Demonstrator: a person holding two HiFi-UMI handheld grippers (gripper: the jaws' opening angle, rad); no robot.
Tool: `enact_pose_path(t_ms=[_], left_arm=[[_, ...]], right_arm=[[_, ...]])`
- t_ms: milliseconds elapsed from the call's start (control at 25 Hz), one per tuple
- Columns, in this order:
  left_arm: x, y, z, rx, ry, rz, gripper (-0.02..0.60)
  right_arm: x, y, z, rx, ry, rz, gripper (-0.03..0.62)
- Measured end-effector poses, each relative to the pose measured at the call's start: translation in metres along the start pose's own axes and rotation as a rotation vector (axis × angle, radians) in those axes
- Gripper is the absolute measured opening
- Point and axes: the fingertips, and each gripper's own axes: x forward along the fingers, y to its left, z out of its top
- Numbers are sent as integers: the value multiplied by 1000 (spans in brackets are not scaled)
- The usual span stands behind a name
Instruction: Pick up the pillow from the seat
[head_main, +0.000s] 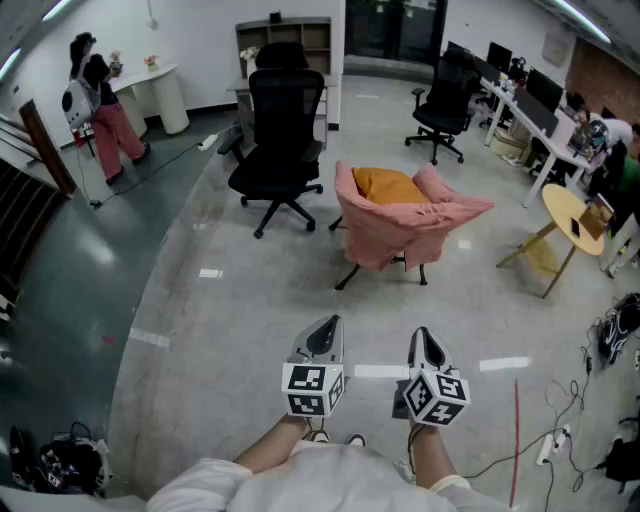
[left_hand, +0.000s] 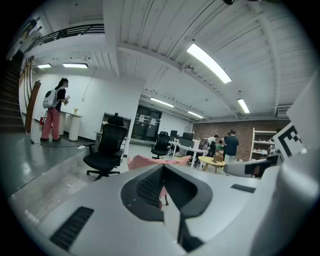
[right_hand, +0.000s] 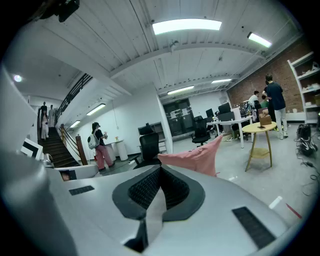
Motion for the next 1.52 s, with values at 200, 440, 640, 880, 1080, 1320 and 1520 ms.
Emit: enact_pose_path(t_ms=[200,440,640,880,1080,1320,1520], left_arm=[[-3,16,1,-8,5,-2,2],[-2,33,1,-19,-3,-3,2],[0,42,-3,-33,8,1,2],[15,51,-18,-37,44,5,2],[51,57,-17,-24,49,18,2],[106,61,1,-13,38,33,2],[155,56,11,-16,45,41,2]], right_arm=[[5,15,-1,-4,1,-5,28],[10,24,-5,-9,-2,-20,28],[13,27,-9,11,1,-30,29],[31,16,-22,39,28,-48,29],[65,-3,-16,46,35,-41,29],[114,-26,8,38,33,-25,29],[150,-57,26,49,47,-15,29]])
